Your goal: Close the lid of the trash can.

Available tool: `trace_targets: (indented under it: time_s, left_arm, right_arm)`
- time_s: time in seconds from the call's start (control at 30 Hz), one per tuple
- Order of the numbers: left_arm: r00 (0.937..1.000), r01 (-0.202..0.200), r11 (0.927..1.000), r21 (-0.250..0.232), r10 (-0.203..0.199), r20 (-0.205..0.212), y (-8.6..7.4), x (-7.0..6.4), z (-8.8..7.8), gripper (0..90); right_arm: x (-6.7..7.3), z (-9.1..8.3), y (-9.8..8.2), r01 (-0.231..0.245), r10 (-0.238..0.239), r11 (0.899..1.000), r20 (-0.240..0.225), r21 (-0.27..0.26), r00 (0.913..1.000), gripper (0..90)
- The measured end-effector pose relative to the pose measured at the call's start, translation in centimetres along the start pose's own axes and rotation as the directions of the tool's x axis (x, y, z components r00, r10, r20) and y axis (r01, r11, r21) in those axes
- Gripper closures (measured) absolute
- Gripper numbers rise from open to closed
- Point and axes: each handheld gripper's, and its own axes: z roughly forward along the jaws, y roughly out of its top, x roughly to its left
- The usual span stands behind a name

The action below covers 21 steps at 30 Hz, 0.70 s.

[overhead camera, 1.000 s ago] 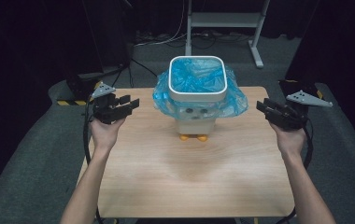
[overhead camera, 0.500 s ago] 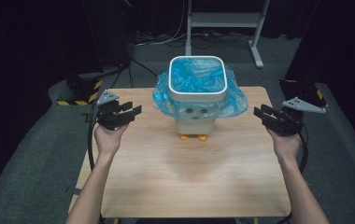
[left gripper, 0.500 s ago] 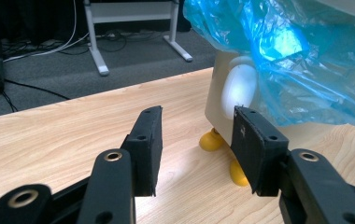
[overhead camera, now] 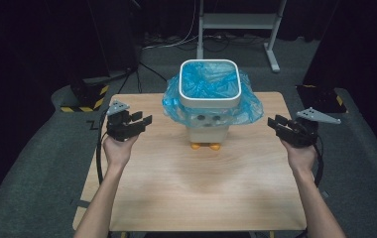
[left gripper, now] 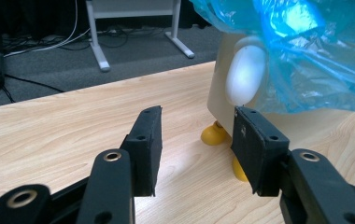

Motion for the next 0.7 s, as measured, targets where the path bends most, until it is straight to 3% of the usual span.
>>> trace_targets:
  time_s: [0.7]
  left_arm:
    - [0.9999, 0.016, 0.9996, 0.023, -0.016, 0.0, -2.3, -0.2, 1.8, 51.8]
  right_arm:
    - [-0.2, 1.3, -2.4, -0.025, 0.025, 0.999, 0.002, 0.026, 0.9997, 61.4]
